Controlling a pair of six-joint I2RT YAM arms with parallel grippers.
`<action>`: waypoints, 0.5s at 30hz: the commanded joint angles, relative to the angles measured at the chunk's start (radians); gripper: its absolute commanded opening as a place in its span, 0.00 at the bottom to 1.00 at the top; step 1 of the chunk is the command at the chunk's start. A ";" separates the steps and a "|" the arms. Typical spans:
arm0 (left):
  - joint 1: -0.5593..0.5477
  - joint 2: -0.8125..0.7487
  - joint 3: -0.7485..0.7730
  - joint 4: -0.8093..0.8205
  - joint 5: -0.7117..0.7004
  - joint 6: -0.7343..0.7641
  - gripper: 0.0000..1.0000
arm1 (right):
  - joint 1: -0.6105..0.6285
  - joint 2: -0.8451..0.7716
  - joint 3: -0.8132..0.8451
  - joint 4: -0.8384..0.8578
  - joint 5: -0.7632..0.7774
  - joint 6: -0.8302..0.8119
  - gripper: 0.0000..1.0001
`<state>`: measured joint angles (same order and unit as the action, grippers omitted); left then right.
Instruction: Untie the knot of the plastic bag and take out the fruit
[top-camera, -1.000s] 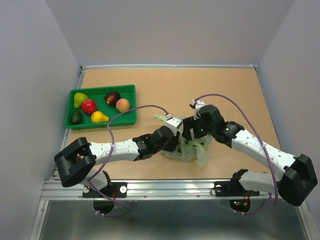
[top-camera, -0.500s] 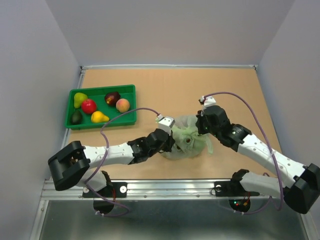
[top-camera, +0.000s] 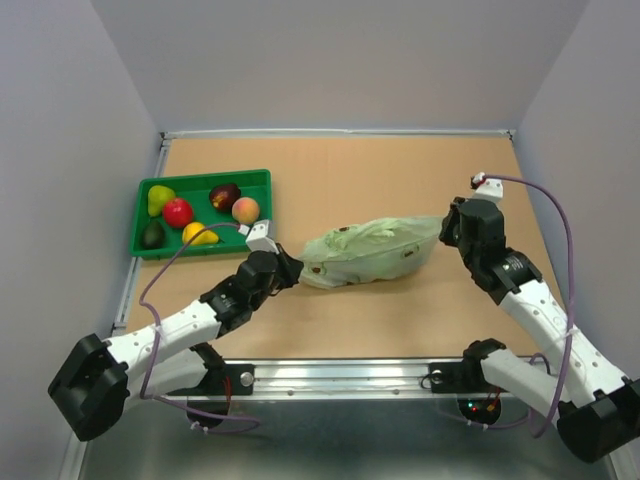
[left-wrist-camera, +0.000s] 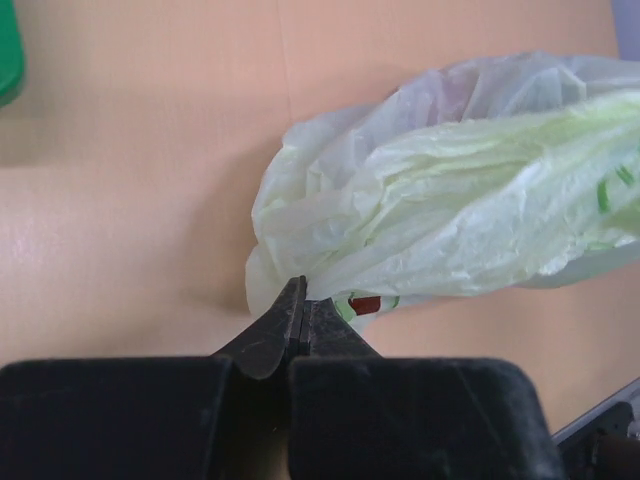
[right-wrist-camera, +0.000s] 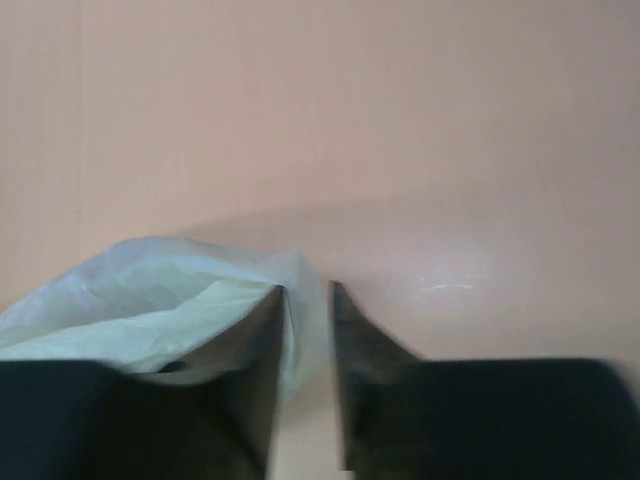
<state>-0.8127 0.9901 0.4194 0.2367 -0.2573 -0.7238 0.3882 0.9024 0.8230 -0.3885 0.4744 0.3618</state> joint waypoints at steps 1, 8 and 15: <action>0.041 -0.039 -0.022 0.074 0.090 0.013 0.00 | -0.017 -0.019 0.057 0.039 -0.286 -0.098 0.43; 0.038 0.035 0.087 0.073 0.225 0.132 0.02 | -0.009 0.000 0.142 -0.032 -0.612 -0.188 0.86; -0.006 -0.070 0.234 -0.091 0.236 0.257 0.67 | 0.058 0.087 0.189 -0.081 -0.671 -0.267 0.92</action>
<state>-0.7826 0.9993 0.5304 0.2016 -0.0452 -0.5747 0.4091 0.9543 0.9527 -0.4427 -0.1043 0.1581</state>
